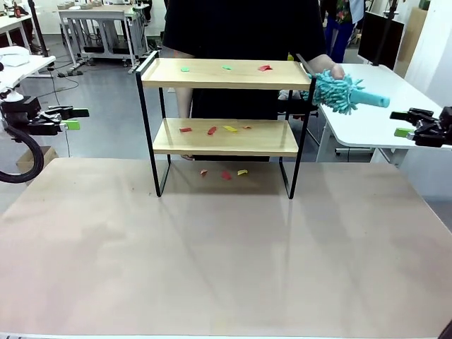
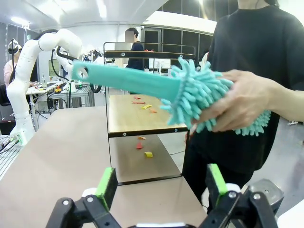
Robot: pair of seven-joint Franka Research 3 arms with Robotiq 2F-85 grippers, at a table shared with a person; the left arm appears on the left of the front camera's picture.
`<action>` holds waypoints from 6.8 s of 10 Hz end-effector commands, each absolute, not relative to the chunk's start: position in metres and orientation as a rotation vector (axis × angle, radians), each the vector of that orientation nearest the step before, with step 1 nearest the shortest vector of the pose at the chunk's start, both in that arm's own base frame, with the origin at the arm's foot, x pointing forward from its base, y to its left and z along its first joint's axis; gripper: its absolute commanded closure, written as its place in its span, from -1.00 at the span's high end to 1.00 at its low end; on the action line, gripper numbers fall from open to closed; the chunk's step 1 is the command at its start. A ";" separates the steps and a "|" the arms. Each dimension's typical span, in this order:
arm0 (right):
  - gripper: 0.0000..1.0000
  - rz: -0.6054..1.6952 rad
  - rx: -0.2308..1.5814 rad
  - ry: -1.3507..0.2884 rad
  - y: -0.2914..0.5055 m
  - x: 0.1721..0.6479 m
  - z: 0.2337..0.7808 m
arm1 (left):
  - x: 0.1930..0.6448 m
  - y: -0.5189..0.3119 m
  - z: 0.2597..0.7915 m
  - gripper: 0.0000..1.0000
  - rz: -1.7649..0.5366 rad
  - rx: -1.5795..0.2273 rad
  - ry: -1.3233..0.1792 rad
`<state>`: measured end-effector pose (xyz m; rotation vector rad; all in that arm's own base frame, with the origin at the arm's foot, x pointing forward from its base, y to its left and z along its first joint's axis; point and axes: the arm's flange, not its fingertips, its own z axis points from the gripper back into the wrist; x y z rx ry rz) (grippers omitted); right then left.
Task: Clean the shelf.
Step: Pick up the Duster handed by the human.
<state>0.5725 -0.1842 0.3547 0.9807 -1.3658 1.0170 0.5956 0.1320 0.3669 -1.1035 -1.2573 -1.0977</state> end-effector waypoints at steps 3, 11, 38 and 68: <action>1.00 1.021 0.979 -1.367 -0.184 0.572 0.357 | 0.595 0.131 0.369 1.00 -1.111 -1.097 -1.262; 1.00 0.975 0.985 -1.335 -0.190 0.569 0.376 | 0.595 0.131 0.369 1.00 -1.111 -1.097 -1.262; 1.00 0.476 0.029 -0.482 0.050 0.492 0.594 | 0.595 0.131 0.369 1.00 -1.111 -1.097 -1.262; -1.00 0.226 0.044 -0.445 0.060 0.495 0.536 | 0.595 0.131 0.369 1.00 -1.111 -1.097 -1.262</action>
